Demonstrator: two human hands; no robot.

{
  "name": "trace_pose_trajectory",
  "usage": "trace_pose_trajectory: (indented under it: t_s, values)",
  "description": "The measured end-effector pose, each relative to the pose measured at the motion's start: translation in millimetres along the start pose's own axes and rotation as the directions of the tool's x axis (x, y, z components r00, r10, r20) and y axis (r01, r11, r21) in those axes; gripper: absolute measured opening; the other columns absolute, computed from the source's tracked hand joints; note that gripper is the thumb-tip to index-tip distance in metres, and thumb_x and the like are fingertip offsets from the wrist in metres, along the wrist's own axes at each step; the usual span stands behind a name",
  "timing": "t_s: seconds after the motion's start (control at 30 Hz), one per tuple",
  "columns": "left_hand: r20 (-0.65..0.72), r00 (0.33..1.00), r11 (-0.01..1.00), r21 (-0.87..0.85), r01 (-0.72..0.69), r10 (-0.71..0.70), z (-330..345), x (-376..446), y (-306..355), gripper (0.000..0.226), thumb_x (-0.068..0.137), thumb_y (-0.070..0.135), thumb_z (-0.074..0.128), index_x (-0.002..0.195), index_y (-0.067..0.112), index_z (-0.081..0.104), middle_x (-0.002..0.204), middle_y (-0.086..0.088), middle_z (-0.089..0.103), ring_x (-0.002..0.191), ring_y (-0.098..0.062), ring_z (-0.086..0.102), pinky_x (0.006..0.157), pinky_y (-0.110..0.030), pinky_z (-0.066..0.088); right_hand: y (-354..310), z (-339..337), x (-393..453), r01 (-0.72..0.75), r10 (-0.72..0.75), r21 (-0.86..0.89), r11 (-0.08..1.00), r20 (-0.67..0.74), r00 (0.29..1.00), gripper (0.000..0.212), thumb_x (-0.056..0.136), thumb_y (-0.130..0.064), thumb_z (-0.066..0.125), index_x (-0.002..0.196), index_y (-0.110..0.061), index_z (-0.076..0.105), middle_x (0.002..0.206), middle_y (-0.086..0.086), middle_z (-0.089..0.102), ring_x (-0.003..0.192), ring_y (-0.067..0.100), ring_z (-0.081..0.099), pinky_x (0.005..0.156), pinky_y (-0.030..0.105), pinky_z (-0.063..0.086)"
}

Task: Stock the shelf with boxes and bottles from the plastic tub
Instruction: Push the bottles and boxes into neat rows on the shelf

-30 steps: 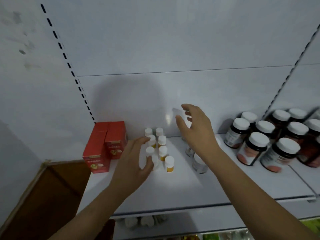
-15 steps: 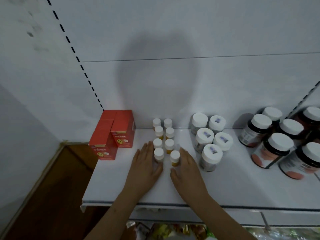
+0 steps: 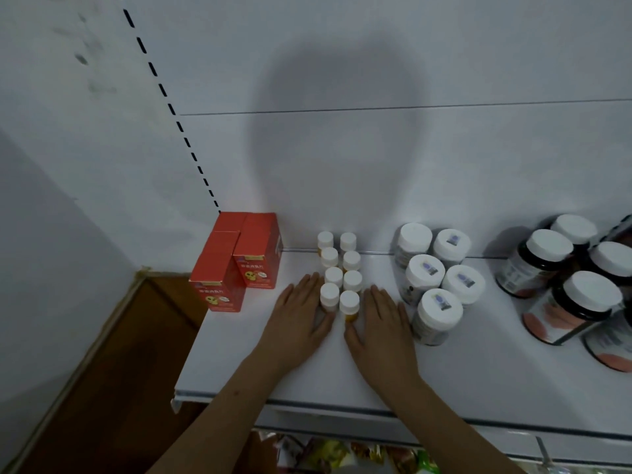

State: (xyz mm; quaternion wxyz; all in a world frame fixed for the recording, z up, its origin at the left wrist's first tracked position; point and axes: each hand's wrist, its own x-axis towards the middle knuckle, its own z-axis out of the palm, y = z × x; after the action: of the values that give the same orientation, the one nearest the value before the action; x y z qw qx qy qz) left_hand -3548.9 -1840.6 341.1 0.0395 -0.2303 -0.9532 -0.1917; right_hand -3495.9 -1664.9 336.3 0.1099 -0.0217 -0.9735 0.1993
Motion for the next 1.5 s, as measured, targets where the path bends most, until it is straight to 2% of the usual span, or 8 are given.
trace_pose_trajectory:
  t_s: [0.1,0.17,0.37,0.7,0.87,1.1,1.33,1.5]
  values:
    - [0.051,0.999,0.997,-0.083,0.007,-0.003,-6.3,8.2,-1.8,0.086,0.093,0.050,0.045,0.158,0.011,0.003,0.161,0.006,-0.005,0.148,-0.005,-0.002,0.119,-0.019,-0.005,1.5,0.2,13.6,-0.022,0.020,0.054,0.998,0.048,0.999,0.081,0.086,-0.052,0.036,0.150,-0.002,0.036,0.156,0.015,0.036,0.146,0.030,0.033,0.120,0.043,0.021]
    - [0.126,0.992,0.993,-0.114,0.021,-0.007,-9.0,16.4,-3.8,0.095,0.092,0.047,0.051,0.157,0.012,-0.008,0.157,0.010,-0.014,0.146,-0.003,-0.011,0.118,-0.019,-0.007,1.1,-0.8,22.1,-0.023,0.012,0.111,0.994,0.106,0.994,0.085,0.087,-0.053,0.040,0.155,-0.005,0.022,0.163,0.011,0.021,0.152,0.025,0.016,0.124,0.037,0.008]
    - [0.136,0.987,0.995,-0.045,-0.085,0.090,-2.6,36.1,-13.5,0.093,0.084,0.062,0.034,0.159,0.018,0.001,0.167,0.000,0.000,0.152,-0.011,-0.006,0.124,-0.035,0.001,-1.1,1.5,38.5,-0.023,0.013,0.064,0.998,0.155,0.988,0.102,0.075,-0.071,0.011,0.158,-0.011,0.008,0.166,0.005,0.006,0.153,0.019,0.001,0.119,0.030,-0.010]
    - [0.155,0.976,0.988,-0.046,-0.147,0.152,-3.6,47.6,-23.6,0.088,0.087,0.063,0.034,0.159,0.022,0.002,0.167,0.005,0.000,0.152,-0.008,-0.007,0.123,-0.040,0.008,2.5,10.5,54.7,0.046,-0.045,-0.010,0.999,0.112,0.993,0.099,0.079,-0.072,0.015,0.157,-0.010,0.020,0.164,0.008,0.018,0.153,0.024,0.012,0.123,0.045,0.005]
    - [0.147,0.976,0.984,-0.099,-0.149,0.163,-8.7,48.9,-21.8,0.091,0.086,0.058,0.043,0.159,0.024,0.001,0.166,0.007,0.000,0.152,-0.007,-0.006,0.123,-0.042,0.011,3.8,6.6,66.7,0.048,-0.030,-0.074,0.996,0.226,0.974,0.110,0.066,-0.078,0.004,0.159,-0.018,0.001,0.167,-0.001,0.000,0.153,0.016,-0.007,0.122,0.041,-0.006]
    - [0.166,0.961,0.975,-0.043,-0.219,0.223,-13.1,50.9,-27.1,0.092,0.084,0.057,0.038,0.159,0.020,0.000,0.166,0.003,-0.002,0.152,-0.010,-0.007,0.123,-0.034,0.007,3.4,10.1,69.3,0.039,-0.010,-0.120,0.992,0.235,0.972,0.111,0.065,-0.078,0.005,0.159,-0.019,0.002,0.167,-0.002,0.001,0.153,0.017,-0.006,0.121,0.041,-0.006]
    - [0.157,0.969,0.981,-0.074,-0.180,0.190,-12.7,51.5,-27.5,0.092,0.083,0.053,0.043,0.159,0.021,0.000,0.167,0.005,0.001,0.152,-0.009,-0.004,0.122,-0.041,0.015,3.6,0.3,56.4,-0.001,0.004,-0.011,1.000,0.248,0.969,0.118,0.063,-0.079,0.012,0.157,-0.009,-0.004,0.166,0.005,-0.003,0.153,0.021,-0.007,0.122,0.038,-0.006]
    - [0.176,0.971,0.983,-0.119,-0.140,0.159,-11.3,52.6,-28.9,0.098,0.081,0.056,0.047,0.158,0.023,-0.005,0.167,0.004,0.000,0.152,-0.009,-0.002,0.122,-0.042,0.015,6.1,-2.4,24.8,-0.001,-0.016,0.081,0.997,0.207,0.978,0.101,0.077,-0.067,0.018,0.156,-0.010,-0.006,0.166,0.006,-0.003,0.153,0.019,-0.006,0.120,0.028,-0.009]
